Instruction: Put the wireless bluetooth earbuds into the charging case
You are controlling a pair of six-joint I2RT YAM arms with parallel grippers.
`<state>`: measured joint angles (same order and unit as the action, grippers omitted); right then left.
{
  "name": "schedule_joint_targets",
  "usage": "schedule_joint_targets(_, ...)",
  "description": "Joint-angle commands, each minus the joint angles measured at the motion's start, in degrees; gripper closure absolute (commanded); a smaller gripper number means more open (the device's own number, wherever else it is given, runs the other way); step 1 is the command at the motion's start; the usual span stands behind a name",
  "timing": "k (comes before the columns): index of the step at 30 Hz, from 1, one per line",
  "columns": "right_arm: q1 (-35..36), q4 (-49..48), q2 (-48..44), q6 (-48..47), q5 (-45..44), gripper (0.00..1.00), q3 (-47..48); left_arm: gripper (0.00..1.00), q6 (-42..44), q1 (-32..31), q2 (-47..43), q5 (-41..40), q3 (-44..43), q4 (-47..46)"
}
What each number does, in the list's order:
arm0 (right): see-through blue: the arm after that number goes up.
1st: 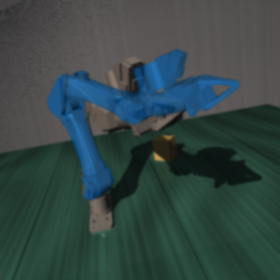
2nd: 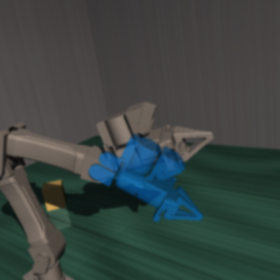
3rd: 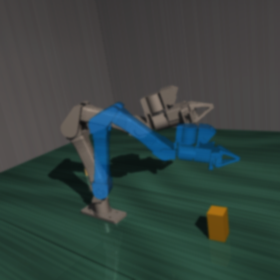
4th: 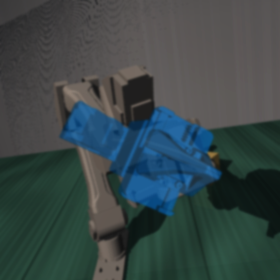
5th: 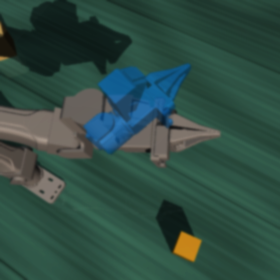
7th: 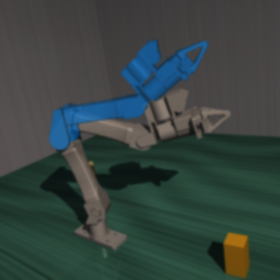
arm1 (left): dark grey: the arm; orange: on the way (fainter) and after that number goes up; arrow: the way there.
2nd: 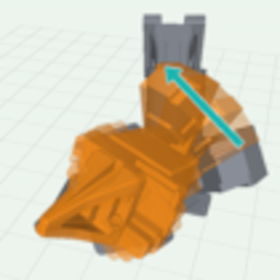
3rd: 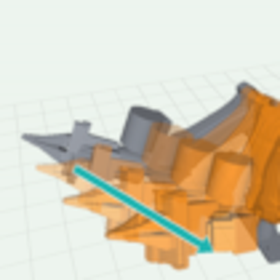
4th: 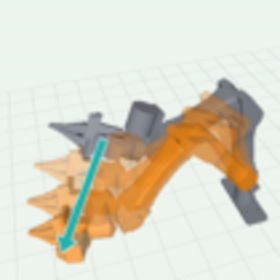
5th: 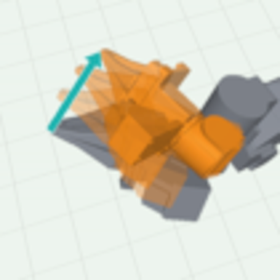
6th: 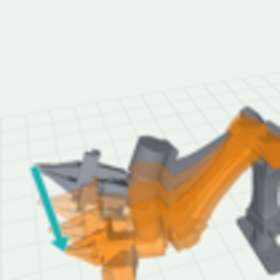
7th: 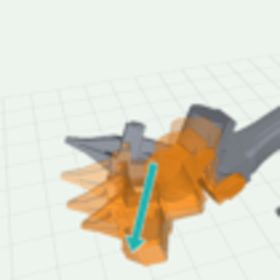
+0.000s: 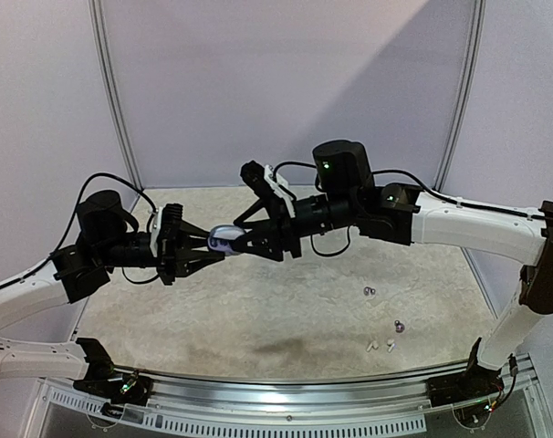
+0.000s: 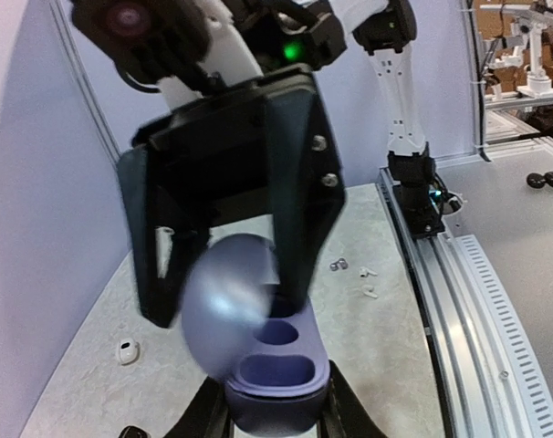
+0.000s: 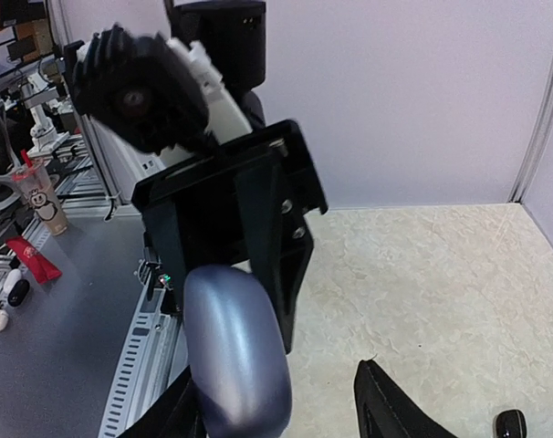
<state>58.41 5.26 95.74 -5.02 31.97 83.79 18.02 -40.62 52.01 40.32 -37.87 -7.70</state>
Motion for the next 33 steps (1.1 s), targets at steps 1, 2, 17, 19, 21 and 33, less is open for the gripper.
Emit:
schedule_joint_targets(1,-1.86,-3.85,1.58,1.71,-4.09,0.43,2.30,1.00,0.13,-1.65,-0.93,4.96,1.56,1.61)
schedule_joint_targets(2,-1.89,-3.54,1.75,1.85,-4.12,0.43,2.40,1.00,0.09,-1.65,-0.94,5.06,1.63,1.48)
schedule_joint_targets(17,-3.64,-2.10,2.21,6.33,0.82,0.35,3.32,1.00,-15.81,-1.57,0.09,0.40,5.18,-9.33)
schedule_joint_targets(19,-4.03,-2.09,2.25,7.66,1.24,0.32,3.82,1.00,-19.00,-1.57,0.42,-0.91,5.99,-11.22)
schedule_joint_targets(21,-4.35,-1.43,2.56,8.05,1.83,0.30,4.53,1.00,-20.99,-1.57,0.99,-1.80,6.66,-13.16)
schedule_joint_targets(33,-11.87,0.55,1.39,16.82,3.71,0.10,8.86,1.00,-26.37,-1.32,5.34,-5.63,9.38,-21.94)
